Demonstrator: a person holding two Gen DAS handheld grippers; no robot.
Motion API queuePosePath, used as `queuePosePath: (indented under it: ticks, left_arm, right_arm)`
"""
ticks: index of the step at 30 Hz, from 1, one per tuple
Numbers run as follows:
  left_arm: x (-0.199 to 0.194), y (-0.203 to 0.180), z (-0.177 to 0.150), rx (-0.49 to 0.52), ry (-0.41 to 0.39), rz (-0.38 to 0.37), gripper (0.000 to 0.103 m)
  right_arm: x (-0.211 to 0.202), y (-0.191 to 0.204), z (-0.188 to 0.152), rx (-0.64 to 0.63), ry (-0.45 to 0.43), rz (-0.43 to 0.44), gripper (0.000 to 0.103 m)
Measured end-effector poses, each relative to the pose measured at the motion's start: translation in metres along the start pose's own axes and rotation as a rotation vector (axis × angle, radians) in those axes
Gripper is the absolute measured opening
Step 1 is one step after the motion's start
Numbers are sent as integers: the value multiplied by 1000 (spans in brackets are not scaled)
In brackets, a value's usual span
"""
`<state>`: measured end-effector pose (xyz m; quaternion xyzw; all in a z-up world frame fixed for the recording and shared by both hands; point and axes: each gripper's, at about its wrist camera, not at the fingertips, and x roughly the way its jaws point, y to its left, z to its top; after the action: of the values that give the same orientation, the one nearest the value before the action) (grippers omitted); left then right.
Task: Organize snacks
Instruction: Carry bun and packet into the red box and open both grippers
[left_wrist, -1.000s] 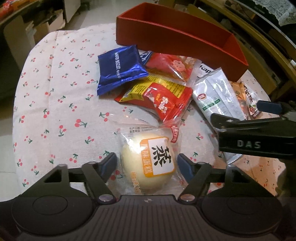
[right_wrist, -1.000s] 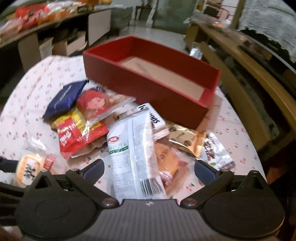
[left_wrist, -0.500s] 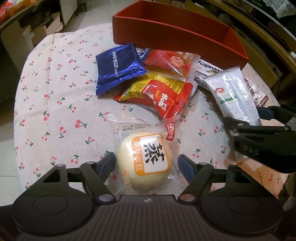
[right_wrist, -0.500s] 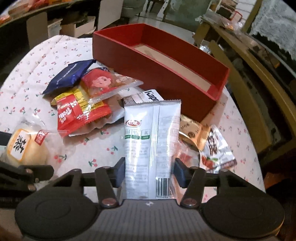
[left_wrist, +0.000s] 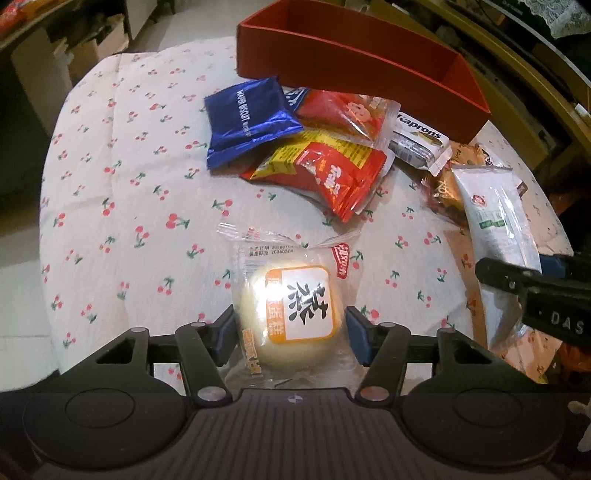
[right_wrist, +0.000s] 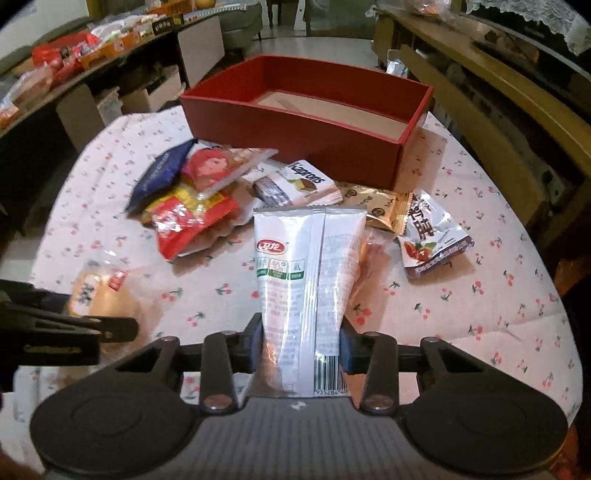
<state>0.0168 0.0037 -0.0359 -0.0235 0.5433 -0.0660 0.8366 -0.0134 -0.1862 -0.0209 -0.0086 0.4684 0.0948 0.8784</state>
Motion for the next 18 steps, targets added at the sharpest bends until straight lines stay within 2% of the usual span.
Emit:
queuePosePath:
  ticks: [5,9,14,18]
  left_arm:
    - [-19,-2,-3,-1,-25,-8,64]
    - [-32,-7,4,18,-53,-42,64]
    - [-38,-9,29,15,-99,-85,64]
    - [-29,-15,57,17,-117,-88,64]
  right_arm:
    - [-16,9,-4,2,-22,27,46]
    - [-29,17,0,11,-61,45,46]
    - [-27,20,19,28,-84,61,46]
    - [-22,16,40,50,-111,76,46]
